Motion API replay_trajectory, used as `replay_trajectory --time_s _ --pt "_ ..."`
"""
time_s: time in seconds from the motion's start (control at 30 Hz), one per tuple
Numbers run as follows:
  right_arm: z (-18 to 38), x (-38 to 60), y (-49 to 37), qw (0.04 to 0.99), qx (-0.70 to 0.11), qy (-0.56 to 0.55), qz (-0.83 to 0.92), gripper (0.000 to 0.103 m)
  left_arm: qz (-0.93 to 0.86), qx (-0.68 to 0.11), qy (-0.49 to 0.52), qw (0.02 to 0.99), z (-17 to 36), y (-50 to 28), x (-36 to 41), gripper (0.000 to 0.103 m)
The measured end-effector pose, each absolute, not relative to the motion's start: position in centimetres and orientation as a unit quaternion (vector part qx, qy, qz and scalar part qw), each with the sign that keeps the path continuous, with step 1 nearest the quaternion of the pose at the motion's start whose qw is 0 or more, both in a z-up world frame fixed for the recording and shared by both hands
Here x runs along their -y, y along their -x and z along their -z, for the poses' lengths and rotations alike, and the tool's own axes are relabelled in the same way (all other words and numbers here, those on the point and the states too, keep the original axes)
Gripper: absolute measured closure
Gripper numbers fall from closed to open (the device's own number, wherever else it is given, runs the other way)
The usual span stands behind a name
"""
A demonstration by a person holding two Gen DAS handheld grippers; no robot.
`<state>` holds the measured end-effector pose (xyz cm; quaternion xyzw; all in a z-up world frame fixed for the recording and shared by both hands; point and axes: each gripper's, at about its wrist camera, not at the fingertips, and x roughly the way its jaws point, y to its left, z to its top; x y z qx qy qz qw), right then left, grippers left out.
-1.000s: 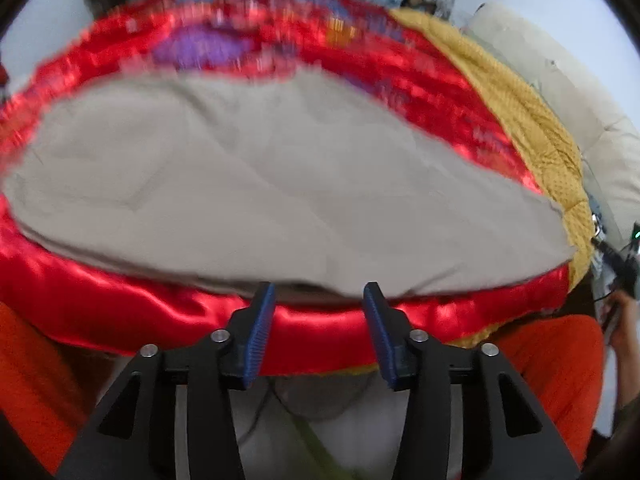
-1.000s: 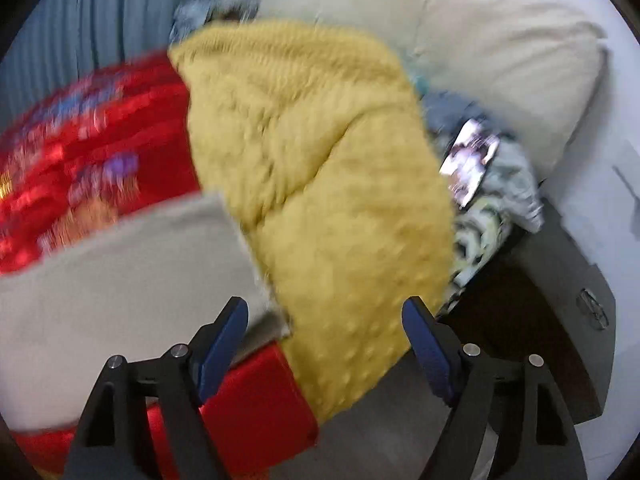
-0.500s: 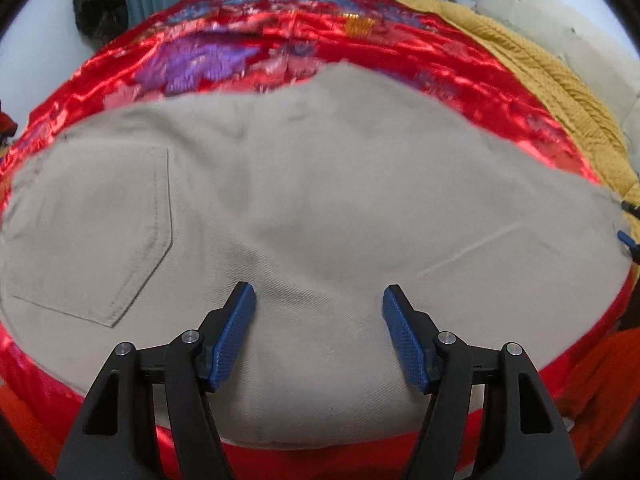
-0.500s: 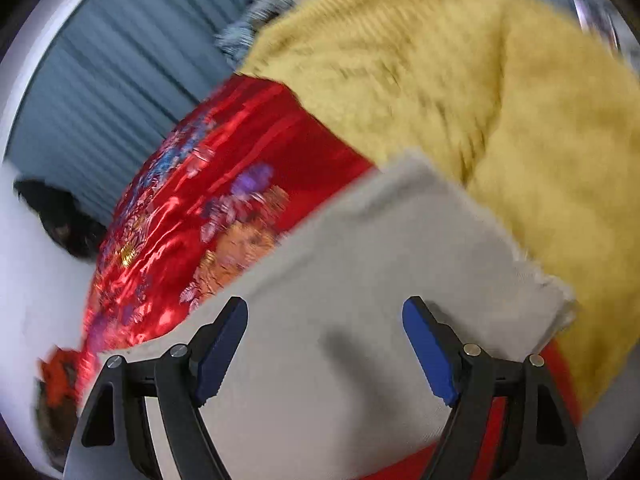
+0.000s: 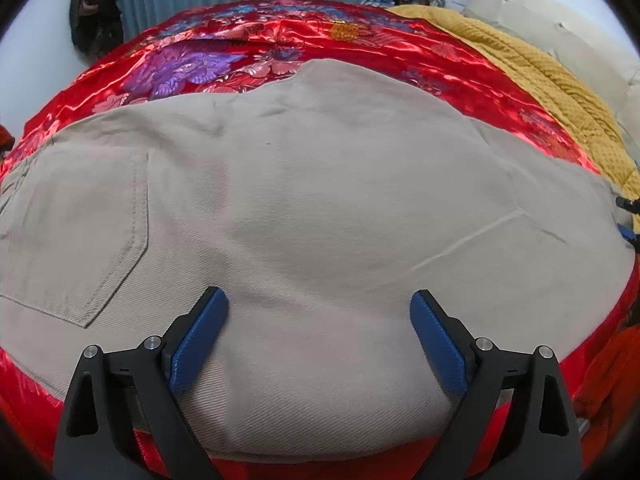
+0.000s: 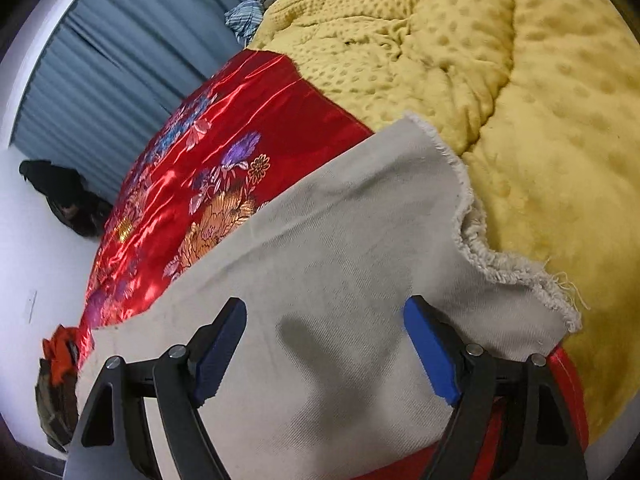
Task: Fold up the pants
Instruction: 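Lower the frayed hem onto the trousers and open the right tool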
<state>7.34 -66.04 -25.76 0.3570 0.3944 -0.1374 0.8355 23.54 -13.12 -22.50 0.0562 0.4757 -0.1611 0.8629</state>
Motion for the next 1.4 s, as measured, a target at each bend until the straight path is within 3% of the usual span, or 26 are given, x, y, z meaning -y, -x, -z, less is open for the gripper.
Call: replay_trajectory --time_s 0.3,0.4,0.47,0.67,1.0,1.2,1.4 --pt "25.9 65.7 -7.7 0.839 -0.397 -0.346 0.136 0.013 0.162 -0.476 -0.072 0.861 22.3 -23.5 13.5 0.005" --pt "25.9 65.8 -7.7 0.84 -0.392 -0.35 0.133 0.012 0.125 -0.485 -0.084 0.861 20.2 -22.6 13.8 0.014" --pt "25.9 65.8 -7.6 0.841 -0.392 -0.349 0.133 0.012 0.154 -0.463 -0.072 0.87 17.9 -21.6 14.6 0.013" --pt "25.9 65.6 -7.9 0.842 -0.397 -0.341 0.13 0.009 0.252 -0.467 -0.085 0.843 15.1 -24.0 22.9 0.011" --pt "25.9 65.6 -8.1 0.843 -0.4 -0.336 0.13 0.007 0.266 -0.48 -0.212 0.809 18.6 -31.2 39.3 0.014" --pt "26.0 65.5 -8.1 0.843 -0.399 -0.337 0.13 0.006 0.262 -0.498 -0.242 0.791 21.9 -30.5 40.1 0.014" --pt "26.0 65.6 -8.2 0.842 -0.4 -0.337 0.131 0.006 0.306 -0.478 -0.246 0.786 21.5 -25.8 38.4 0.014"
